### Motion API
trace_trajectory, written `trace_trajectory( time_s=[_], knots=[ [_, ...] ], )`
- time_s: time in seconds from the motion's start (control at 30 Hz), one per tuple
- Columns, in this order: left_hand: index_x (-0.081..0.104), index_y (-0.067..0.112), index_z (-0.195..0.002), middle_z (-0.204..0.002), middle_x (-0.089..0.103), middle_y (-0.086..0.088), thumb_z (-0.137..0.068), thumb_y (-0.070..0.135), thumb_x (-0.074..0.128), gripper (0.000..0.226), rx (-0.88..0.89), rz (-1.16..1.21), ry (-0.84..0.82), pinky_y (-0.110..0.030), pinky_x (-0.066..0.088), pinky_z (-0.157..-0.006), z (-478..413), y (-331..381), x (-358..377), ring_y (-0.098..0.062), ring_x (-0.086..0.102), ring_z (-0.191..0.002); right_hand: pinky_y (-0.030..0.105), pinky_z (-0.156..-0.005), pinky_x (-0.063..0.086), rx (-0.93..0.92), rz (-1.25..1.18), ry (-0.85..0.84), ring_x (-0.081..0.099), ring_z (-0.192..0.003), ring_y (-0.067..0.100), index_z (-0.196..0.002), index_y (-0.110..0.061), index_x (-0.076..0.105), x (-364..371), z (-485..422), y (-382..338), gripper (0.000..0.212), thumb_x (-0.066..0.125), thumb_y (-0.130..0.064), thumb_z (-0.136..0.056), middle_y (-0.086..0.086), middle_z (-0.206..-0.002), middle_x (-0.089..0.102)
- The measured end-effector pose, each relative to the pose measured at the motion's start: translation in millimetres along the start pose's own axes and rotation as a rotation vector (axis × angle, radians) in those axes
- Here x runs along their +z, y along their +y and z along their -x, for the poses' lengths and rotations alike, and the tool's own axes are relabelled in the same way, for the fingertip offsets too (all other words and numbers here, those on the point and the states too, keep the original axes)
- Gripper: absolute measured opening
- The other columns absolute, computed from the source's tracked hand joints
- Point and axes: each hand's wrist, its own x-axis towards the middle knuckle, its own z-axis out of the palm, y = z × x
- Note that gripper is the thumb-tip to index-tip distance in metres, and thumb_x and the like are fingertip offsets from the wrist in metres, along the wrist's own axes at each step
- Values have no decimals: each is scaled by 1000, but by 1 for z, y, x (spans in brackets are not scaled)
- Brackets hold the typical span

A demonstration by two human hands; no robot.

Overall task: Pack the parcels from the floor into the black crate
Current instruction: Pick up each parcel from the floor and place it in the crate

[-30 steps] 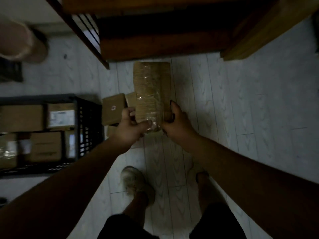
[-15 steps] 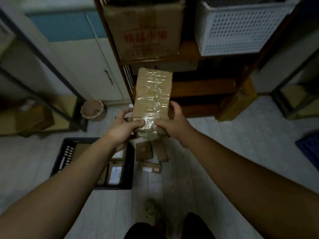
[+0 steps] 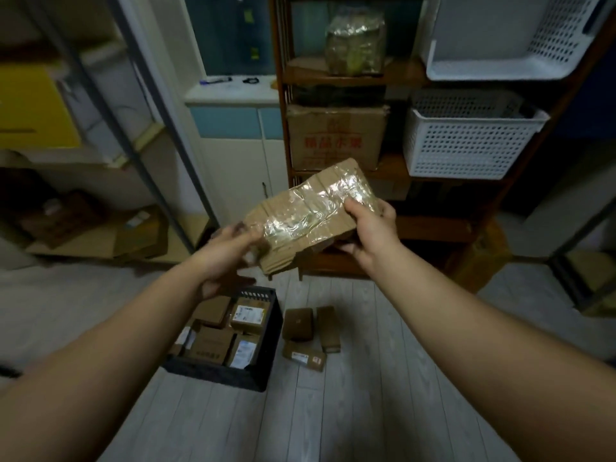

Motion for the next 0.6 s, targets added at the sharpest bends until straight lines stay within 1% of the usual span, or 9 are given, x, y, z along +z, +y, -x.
trace_trajectory(
  time_s=[0.07, 0.13, 0.17, 0.27, 0.3, 0.4, 0.47, 0.53, 0.6],
  knots=[
    [28, 41, -140, -128, 52, -10, -57, 41, 78, 97, 41, -37, -7, -46, 55, -77, 8, -3, -14, -31, 61, -103, 47, -64, 59, 13, -11, -13, 62, -89, 25, -128, -33, 35, 15, 12, 10, 62, 72, -19, -81, 4, -110, 53],
    [30, 45, -138, -119, 56, -7, -70, 23, 74, 84, 101, 51, 49, -34, 55, -55, 11, -1, -40, -28, 69, -84, 45, -66, 59, 27, 43, -23, 62, -89, 23, -126, -32, 35, 35, 23, 23, 58, 71, -23, -82, 3, -108, 54],
    [31, 46, -137, -116, 56, -5, -75, 18, 72, 79, 129, 87, 69, -31, 54, -52, 12, 1, -57, -26, 71, -78, 43, -66, 60, 23, 92, -21, 63, -87, 22, -125, -30, 35, 47, 27, 30, 57, 71, -26, -82, 4, -108, 55],
    [32, 41, -137, -114, 57, -2, -76, 16, 71, 76, 182, 97, 133, -31, 56, -58, 20, 6, -120, -19, 72, -80, 23, -44, 53, 13, 203, -22, 65, -79, 17, -124, -22, 38, 87, 37, 60, 58, 74, -28, -79, 5, -104, 60],
    [33, 38, -137, -114, 57, -3, -76, 18, 71, 74, 186, 79, 155, -29, 56, -58, 22, 6, -142, -18, 71, -80, 22, -44, 51, 14, 230, -33, 66, -79, 16, -125, -21, 38, 101, 40, 73, 60, 74, -29, -78, 5, -104, 61],
    [39, 32, -133, -109, 63, -2, -81, 22, 67, 60, 186, -5, 199, -24, 56, -55, 28, 0, -204, -14, 71, -79, 32, -70, 56, -17, 365, -108, 62, -94, 17, -136, -29, 31, 142, 50, 119, 70, 72, -34, -79, 1, -116, 58],
    [42, 31, -131, -106, 65, 0, -82, 25, 66, 55, 156, -41, 196, -24, 56, -56, 29, -7, -238, -12, 71, -80, 45, -92, 50, -40, 422, -150, 58, -109, 21, -142, -34, 28, 165, 55, 149, 74, 70, -37, -81, 0, -127, 55],
    [40, 32, -133, -110, 64, 1, -80, 26, 69, 61, 123, -81, 170, -27, 57, -62, 27, -16, -264, -14, 71, -84, 47, -100, 45, -57, 470, -174, 56, -114, 22, -142, -34, 31, 184, 59, 168, 71, 69, -37, -82, 0, -132, 53],
    [35, 30, -137, -114, 61, 0, -77, 22, 72, 71, 86, -100, 143, -30, 56, -68, 20, -25, -279, -19, 68, -92, 45, -99, 46, -59, 541, -177, 55, -115, 21, -142, -32, 33, 195, 58, 181, 69, 68, -38, -82, 0, -133, 51]
  ],
)
